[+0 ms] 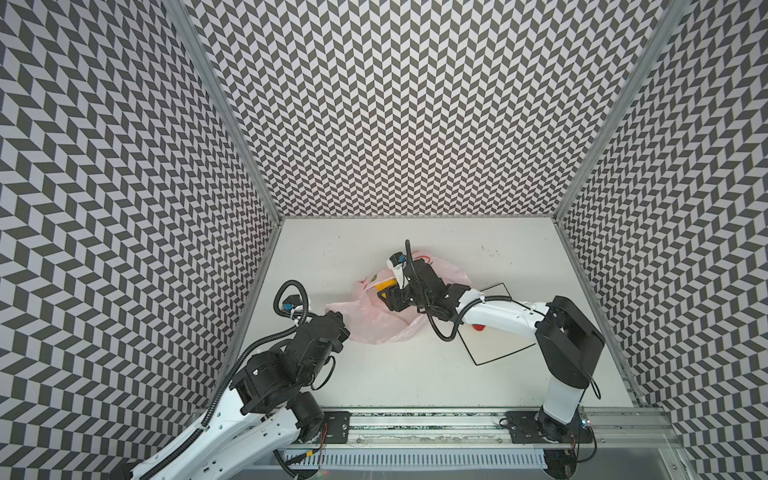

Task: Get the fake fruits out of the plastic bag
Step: 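Lift the yellow fruit out with the right gripper and lower it onto the tray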

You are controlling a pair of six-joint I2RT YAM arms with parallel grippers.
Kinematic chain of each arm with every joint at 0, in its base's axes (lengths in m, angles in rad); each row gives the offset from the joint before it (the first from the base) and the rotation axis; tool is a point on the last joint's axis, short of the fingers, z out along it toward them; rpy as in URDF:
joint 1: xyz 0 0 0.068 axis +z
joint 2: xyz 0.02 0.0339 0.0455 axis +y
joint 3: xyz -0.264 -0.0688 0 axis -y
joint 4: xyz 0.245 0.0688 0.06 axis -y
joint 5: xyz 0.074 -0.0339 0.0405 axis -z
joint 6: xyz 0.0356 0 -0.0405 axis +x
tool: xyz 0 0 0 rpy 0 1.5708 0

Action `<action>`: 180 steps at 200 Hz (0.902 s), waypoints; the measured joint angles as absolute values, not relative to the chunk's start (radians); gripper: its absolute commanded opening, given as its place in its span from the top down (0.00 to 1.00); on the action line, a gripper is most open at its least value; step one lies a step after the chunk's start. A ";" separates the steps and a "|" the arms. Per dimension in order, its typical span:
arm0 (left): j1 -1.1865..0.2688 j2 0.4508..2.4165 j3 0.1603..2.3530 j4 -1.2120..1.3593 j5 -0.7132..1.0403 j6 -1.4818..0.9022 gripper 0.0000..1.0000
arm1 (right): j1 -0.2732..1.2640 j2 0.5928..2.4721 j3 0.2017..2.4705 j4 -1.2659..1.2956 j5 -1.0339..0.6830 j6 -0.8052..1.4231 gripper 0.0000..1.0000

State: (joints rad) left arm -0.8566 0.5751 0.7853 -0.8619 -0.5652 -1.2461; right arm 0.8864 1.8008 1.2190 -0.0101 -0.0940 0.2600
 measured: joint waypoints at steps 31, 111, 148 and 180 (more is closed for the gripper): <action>-0.857 0.591 0.785 -0.836 -0.575 -1.246 1.00 | 0.888 1.725 1.161 -0.031 -0.217 0.105 0.41; -0.857 0.602 0.786 -0.801 -0.587 -1.228 1.00 | 0.888 1.378 1.074 -0.276 -0.353 -0.014 0.44; -0.857 0.599 0.785 -0.804 -0.586 -1.219 1.00 | 0.890 1.114 0.939 -0.365 -0.142 0.189 0.45; -0.857 0.579 0.770 -0.804 -0.582 -1.211 1.00 | 0.853 0.887 0.867 -0.476 0.127 0.421 0.47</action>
